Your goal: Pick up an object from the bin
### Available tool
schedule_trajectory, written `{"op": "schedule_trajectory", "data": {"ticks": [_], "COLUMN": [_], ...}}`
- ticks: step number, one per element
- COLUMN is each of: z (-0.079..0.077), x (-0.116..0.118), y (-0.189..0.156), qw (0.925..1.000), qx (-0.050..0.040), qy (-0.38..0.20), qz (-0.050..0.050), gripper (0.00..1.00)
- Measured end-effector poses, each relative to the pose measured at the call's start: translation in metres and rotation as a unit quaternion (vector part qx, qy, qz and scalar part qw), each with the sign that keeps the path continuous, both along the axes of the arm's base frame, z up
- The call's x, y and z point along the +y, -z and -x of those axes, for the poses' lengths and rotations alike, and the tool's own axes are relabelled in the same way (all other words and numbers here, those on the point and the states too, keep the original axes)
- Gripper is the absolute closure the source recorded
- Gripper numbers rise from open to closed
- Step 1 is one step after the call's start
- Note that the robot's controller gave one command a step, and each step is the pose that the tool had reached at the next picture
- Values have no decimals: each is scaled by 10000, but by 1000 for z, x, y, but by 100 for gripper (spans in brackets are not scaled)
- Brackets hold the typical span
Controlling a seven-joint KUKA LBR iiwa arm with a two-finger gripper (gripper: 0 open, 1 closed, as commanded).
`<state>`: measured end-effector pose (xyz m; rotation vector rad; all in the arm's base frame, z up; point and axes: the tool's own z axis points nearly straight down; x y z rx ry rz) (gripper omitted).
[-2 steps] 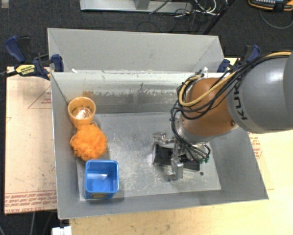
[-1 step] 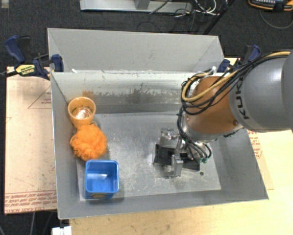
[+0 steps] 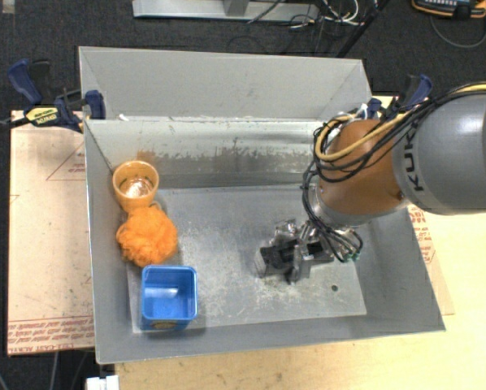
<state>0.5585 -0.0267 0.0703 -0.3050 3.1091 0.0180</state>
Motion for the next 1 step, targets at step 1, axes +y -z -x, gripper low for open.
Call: {"op": "schedule_trajectory", "data": {"ticks": [1], "z": [0], "x": [0], "y": [0], "qw": [10000], "qx": [0], "qy": [0], "qz": [0], "gripper": [100]}}
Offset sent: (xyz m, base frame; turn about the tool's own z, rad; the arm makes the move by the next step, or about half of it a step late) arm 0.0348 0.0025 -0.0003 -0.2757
